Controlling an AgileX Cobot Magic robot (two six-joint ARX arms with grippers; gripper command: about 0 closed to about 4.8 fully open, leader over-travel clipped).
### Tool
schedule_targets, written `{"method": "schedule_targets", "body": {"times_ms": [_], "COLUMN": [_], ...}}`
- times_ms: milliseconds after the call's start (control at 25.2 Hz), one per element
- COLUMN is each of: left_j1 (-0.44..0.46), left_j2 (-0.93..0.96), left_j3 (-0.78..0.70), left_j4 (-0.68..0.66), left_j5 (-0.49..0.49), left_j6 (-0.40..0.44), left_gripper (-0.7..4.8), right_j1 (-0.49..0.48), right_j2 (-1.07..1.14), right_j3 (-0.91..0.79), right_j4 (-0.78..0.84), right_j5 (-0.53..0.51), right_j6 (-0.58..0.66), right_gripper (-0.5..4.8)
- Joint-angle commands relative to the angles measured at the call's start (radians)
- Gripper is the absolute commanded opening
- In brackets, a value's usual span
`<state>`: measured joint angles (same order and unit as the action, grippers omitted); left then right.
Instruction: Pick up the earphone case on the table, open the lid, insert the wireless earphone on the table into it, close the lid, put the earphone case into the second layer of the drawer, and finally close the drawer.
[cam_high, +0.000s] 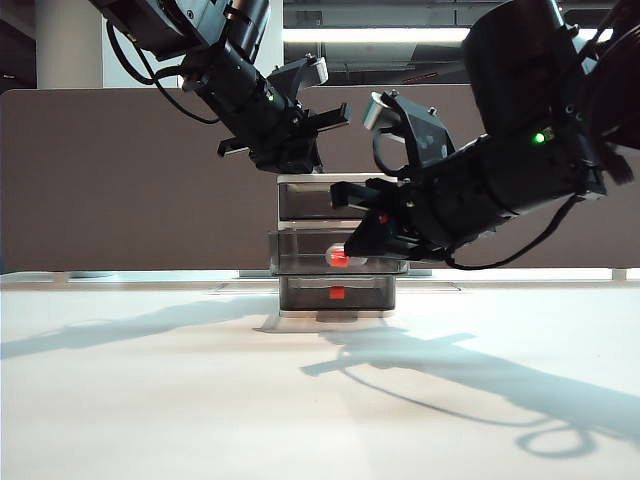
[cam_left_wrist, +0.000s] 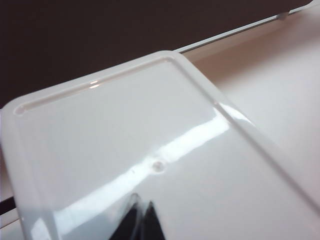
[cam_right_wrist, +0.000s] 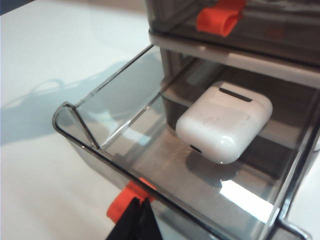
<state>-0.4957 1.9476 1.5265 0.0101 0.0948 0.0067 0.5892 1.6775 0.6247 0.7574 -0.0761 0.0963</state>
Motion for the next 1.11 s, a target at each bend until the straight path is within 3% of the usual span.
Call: {"method": "schedule_targets", "body": {"times_ms": [40,1112], "left_j1": [-0.001,-0.001], "left_j2": [0.005,0.005], "left_j3": [0.001,0.0], "left_j4": [-0.024,-0.032], "left_j5": [0.003,0.003], "left_j6": [-0.003,-0.003], "left_gripper": [-0.06,-0.06], "right_j1": [-0.006,-0.086], "right_j2": [0.016,0.204], "right_j3": [0.035,0.291], "right_j4": [0.026,-0.025], "right_j5": [0.012,-0.012], "right_j6": [-0.001,-0.004], "right_gripper": [-0.05,-0.05]}}
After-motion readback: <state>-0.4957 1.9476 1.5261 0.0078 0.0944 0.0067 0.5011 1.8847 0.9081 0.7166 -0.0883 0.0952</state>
